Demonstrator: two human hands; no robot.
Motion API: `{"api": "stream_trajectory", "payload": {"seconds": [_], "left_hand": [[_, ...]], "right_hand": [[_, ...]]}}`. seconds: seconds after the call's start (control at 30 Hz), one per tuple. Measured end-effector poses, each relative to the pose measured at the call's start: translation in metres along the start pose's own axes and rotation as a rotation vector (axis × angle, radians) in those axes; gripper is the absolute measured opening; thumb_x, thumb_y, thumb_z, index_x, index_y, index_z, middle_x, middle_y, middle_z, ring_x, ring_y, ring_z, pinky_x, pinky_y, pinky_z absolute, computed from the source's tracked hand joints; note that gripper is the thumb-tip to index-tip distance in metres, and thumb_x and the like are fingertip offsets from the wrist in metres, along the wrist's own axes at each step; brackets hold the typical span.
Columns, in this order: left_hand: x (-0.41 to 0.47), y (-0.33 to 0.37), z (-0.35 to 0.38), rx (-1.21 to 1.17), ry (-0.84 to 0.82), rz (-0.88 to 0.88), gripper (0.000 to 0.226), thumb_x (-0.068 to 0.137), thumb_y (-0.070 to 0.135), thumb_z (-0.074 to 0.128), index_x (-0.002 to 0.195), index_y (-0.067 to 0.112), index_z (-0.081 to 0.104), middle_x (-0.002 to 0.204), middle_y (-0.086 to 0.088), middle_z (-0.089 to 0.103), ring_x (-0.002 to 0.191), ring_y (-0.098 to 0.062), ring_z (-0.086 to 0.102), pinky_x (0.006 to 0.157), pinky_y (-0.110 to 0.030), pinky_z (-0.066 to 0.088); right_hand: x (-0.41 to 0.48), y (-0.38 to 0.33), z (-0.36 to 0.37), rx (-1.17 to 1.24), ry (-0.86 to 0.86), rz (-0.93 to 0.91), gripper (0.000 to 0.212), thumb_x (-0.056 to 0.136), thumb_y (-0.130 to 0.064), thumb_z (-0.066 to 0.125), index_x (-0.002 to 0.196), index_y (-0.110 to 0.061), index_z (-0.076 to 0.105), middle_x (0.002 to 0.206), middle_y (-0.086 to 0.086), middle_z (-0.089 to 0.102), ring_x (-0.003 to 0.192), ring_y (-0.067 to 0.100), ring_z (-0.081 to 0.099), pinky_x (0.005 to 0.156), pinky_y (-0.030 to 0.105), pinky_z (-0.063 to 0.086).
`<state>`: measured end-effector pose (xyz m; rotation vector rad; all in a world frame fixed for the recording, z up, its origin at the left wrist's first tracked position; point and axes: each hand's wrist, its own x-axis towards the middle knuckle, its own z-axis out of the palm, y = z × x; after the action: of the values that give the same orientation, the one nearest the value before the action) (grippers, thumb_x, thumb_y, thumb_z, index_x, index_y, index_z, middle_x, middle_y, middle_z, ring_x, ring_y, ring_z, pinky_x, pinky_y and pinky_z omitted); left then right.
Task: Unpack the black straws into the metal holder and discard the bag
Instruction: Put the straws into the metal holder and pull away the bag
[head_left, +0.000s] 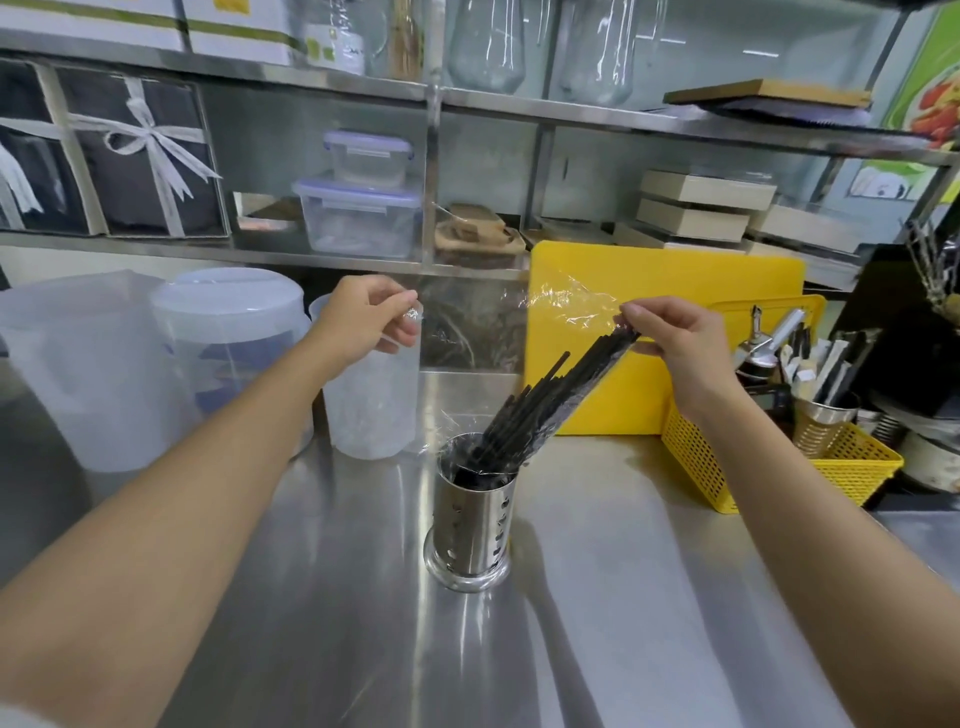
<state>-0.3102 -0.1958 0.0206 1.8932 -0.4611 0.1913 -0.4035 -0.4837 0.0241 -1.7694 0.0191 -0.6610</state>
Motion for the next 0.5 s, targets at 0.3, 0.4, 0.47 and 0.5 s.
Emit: {"api": "stream_trajectory", "payload": {"seconds": [0.3,0.4,0.47,0.5], "left_hand": [[-0.003,-0.017,-0.006,-0.051,0.086,-0.021,0.013,0.092,0.021,0.052,0.085,0.024,0.061,0.078,-0.006,0.068,0.072,-0.019,0.067,0.069,-0.031,0.056],[-0.005,-0.017,-0.008,-0.069,0.102,-0.028,0.014,0.093,0.021,0.051,0.085,0.022,0.062,0.079,-0.006,0.068,0.073,-0.018,0.067,0.071,-0.03,0.056],[-0.007,-0.019,-0.011,-0.081,0.116,-0.043,0.014,0.093,0.021,0.051,0.085,0.021,0.063,0.081,-0.006,0.068,0.073,-0.018,0.067,0.071,-0.03,0.056],[-0.007,-0.02,-0.012,-0.092,0.127,-0.048,0.013,0.093,0.022,0.051,0.086,0.019,0.063,0.082,-0.006,0.068,0.074,-0.018,0.067,0.071,-0.031,0.056]], "right_hand": [[0.005,-0.01,0.014,-0.098,0.051,-0.072,0.014,0.084,-0.017,0.064,0.091,-0.007,0.069,0.082,0.004,0.066,0.077,0.01,0.06,0.066,0.023,0.051],[0.007,-0.016,0.021,-0.115,0.031,-0.073,0.013,0.084,-0.018,0.063,0.088,-0.007,0.068,0.081,0.005,0.066,0.075,0.012,0.06,0.066,0.026,0.052],[0.007,-0.018,0.025,-0.169,-0.002,-0.101,0.01,0.084,-0.018,0.063,0.084,-0.009,0.068,0.08,0.008,0.066,0.076,0.017,0.061,0.068,0.03,0.052],[0.008,-0.019,0.026,-0.185,0.0,-0.119,0.011,0.085,-0.019,0.063,0.084,-0.01,0.068,0.08,0.009,0.067,0.077,0.018,0.062,0.069,0.03,0.052]]}}
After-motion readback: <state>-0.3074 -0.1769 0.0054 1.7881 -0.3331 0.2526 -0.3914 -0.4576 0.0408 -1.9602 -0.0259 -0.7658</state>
